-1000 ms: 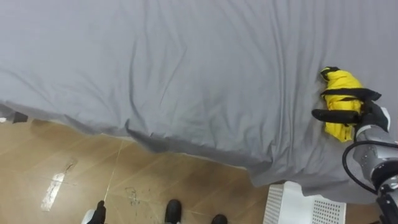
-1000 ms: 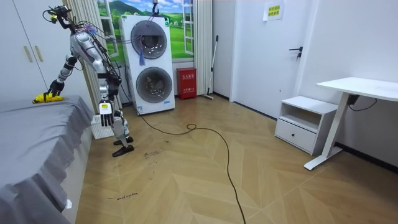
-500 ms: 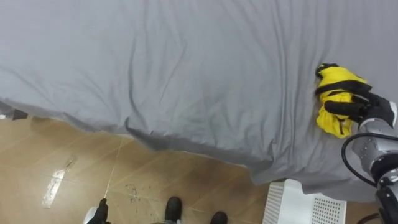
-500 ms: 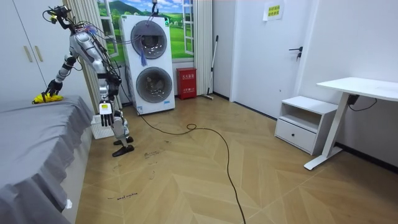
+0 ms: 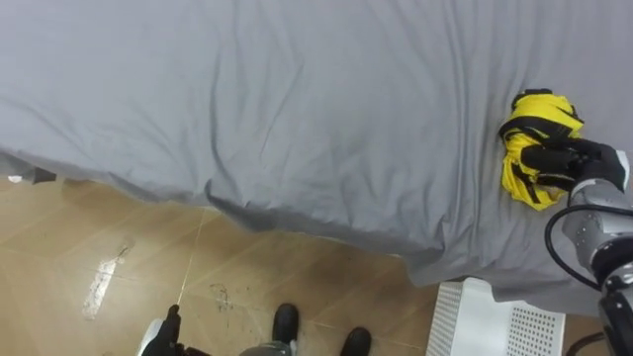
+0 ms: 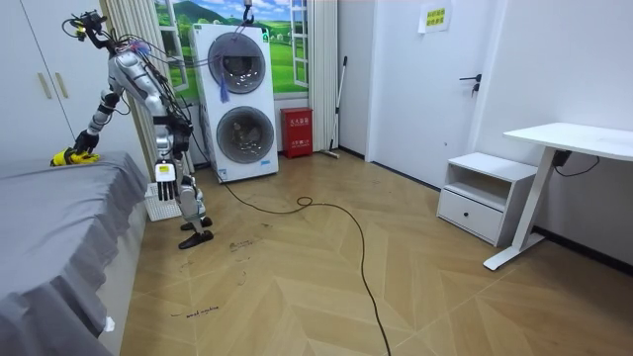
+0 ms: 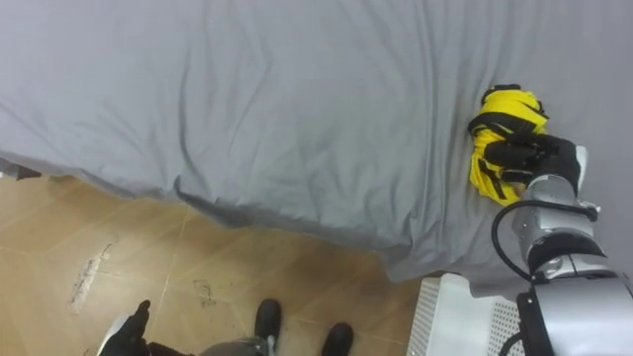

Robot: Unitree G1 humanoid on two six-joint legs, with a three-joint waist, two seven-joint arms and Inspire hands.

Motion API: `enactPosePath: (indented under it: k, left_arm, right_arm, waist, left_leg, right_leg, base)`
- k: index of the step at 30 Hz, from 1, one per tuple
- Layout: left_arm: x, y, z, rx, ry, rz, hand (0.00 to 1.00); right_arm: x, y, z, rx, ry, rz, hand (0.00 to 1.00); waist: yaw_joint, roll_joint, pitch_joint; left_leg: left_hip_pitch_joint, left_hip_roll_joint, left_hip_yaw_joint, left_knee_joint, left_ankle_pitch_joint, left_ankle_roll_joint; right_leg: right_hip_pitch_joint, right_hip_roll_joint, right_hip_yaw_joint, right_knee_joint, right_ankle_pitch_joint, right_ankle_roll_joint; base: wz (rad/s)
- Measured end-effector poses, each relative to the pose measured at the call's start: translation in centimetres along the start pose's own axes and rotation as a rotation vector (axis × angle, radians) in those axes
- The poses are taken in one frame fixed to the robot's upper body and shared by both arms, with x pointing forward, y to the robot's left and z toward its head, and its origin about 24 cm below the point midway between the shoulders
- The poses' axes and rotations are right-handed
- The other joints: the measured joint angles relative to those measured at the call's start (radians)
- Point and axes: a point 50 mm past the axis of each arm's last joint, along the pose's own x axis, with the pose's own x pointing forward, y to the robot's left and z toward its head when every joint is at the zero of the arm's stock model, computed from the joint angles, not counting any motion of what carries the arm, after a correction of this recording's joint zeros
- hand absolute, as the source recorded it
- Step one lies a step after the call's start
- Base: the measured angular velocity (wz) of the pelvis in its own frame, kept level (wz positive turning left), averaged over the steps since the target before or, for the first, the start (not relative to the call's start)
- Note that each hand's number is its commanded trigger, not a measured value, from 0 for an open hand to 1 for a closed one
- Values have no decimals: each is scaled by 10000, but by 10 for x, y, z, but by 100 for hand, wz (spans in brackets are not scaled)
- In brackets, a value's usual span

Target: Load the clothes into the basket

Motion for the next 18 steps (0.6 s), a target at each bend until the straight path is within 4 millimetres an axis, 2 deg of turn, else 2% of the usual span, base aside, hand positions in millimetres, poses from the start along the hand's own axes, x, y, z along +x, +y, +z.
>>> enactPosePath:
  k: [5,18]
  left_arm:
    - [0,0,-2,-636,161,9,0]
    - [0,0,-2,-675,91,-132,0]
  right_arm:
    - [1,-3,1,82,-5,193,100]
    - [0,0,0,1005,140,683,100]
  waist:
    - [2,57,-2]
    - [-157,85,-8]
  left_leg:
    - [3,0,9,0,23,-1]
    - [31,-7,29,4,88,19]
  right_leg:
    - [-62,-19,19,112,-1,1]
    - [-75,-61,-14,254,-1,0]
  base:
    - [-1]
    - [0]
